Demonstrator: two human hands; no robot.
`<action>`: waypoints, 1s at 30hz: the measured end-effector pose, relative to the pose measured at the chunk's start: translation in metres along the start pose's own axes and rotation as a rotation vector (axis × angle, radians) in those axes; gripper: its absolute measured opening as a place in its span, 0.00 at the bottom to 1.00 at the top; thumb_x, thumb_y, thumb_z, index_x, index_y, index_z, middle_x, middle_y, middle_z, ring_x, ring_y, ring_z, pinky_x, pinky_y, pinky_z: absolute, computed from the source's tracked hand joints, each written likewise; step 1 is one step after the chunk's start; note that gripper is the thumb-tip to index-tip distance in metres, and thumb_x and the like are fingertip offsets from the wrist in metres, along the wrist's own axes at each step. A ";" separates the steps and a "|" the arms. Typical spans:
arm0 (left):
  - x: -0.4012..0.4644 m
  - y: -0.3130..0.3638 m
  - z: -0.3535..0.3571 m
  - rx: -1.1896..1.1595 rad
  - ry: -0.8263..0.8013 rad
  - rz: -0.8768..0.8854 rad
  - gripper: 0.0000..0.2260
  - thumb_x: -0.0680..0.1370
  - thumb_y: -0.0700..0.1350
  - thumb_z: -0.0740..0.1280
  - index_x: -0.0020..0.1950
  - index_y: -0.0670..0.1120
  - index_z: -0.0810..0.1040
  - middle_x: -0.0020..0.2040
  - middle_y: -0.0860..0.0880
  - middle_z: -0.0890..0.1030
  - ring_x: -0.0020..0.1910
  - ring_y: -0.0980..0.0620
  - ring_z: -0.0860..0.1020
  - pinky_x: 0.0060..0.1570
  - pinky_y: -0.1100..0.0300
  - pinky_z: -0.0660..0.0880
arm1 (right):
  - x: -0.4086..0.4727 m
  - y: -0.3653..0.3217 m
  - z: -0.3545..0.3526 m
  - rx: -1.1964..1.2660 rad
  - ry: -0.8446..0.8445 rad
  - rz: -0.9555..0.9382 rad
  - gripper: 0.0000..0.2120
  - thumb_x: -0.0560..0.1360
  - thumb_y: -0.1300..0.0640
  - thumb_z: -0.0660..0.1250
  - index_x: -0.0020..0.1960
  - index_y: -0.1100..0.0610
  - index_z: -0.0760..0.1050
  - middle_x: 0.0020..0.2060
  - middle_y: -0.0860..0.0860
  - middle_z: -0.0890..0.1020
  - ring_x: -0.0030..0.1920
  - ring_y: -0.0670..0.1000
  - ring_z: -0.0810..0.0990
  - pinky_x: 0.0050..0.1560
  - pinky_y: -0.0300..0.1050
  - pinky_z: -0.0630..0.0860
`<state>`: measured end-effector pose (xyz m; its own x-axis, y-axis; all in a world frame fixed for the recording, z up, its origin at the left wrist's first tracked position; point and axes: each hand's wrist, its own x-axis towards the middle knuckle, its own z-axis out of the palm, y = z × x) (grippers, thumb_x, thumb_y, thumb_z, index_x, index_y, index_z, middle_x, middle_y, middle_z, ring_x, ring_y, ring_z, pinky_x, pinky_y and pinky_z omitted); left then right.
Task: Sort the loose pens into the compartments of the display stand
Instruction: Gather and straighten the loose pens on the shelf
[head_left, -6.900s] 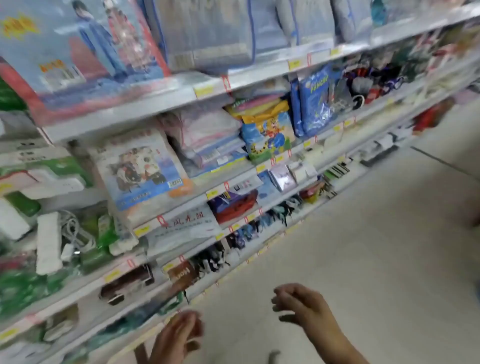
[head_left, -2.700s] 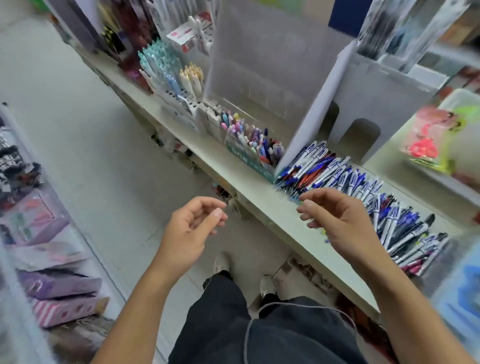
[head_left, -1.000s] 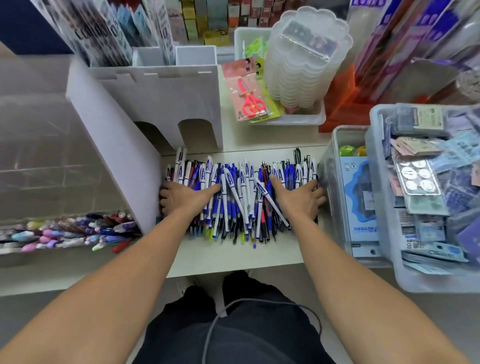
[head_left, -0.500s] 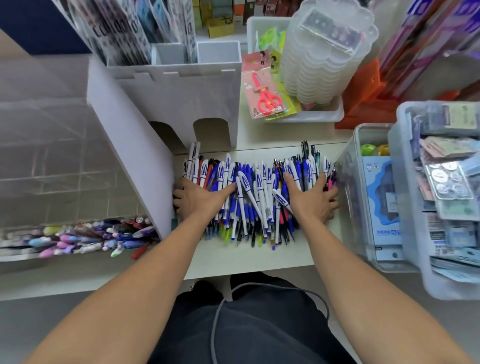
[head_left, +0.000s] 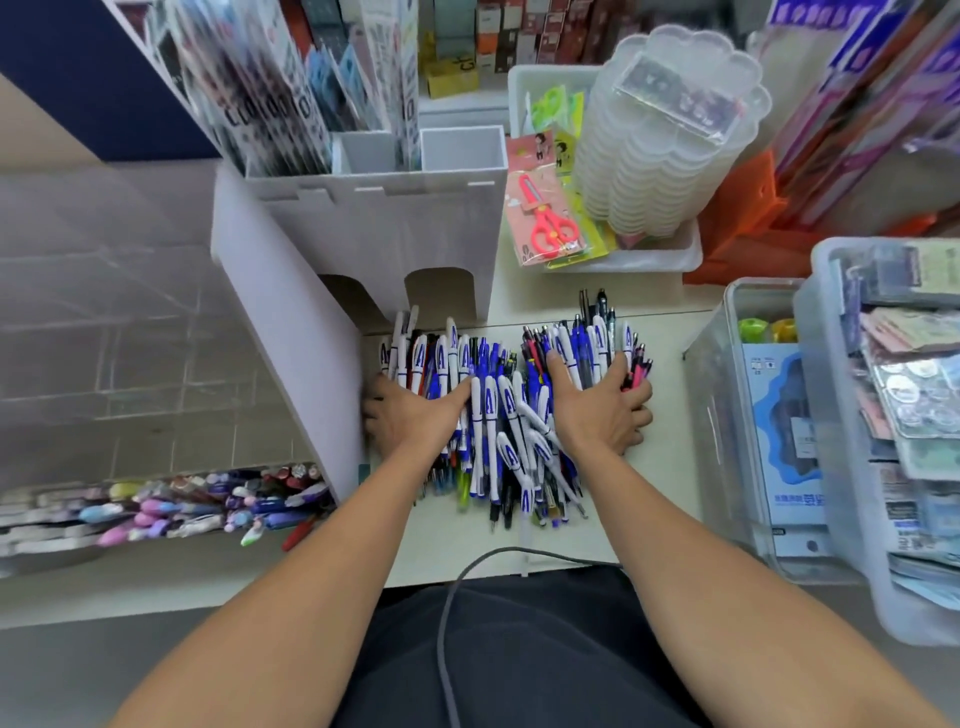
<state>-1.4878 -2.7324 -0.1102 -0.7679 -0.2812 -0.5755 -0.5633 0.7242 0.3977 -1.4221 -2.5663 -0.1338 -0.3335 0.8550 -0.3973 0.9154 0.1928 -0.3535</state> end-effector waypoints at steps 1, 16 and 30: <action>0.000 -0.001 -0.001 0.001 0.007 -0.001 0.52 0.66 0.70 0.74 0.77 0.43 0.56 0.75 0.37 0.64 0.72 0.36 0.66 0.65 0.44 0.70 | -0.003 -0.003 0.002 -0.007 -0.011 -0.013 0.48 0.68 0.20 0.59 0.79 0.45 0.54 0.77 0.59 0.56 0.68 0.66 0.64 0.66 0.63 0.65; -0.002 -0.009 -0.010 0.018 -0.142 0.067 0.54 0.69 0.75 0.66 0.82 0.45 0.47 0.80 0.38 0.55 0.77 0.36 0.59 0.73 0.43 0.61 | -0.013 -0.015 0.009 -0.027 -0.144 -0.207 0.43 0.73 0.24 0.56 0.80 0.46 0.54 0.77 0.59 0.56 0.73 0.65 0.60 0.69 0.65 0.63; -0.038 -0.069 -0.029 0.068 -0.317 0.443 0.70 0.57 0.70 0.79 0.78 0.59 0.29 0.80 0.53 0.30 0.80 0.54 0.35 0.77 0.52 0.43 | -0.007 0.061 -0.073 -0.098 -0.412 -0.715 0.07 0.72 0.49 0.74 0.44 0.50 0.77 0.42 0.46 0.80 0.43 0.44 0.77 0.48 0.46 0.77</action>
<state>-1.4289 -2.7902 -0.0953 -0.7919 0.2560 -0.5545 -0.1775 0.7722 0.6101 -1.3475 -2.5258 -0.0910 -0.8804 0.2694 -0.3902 0.4608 0.6801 -0.5701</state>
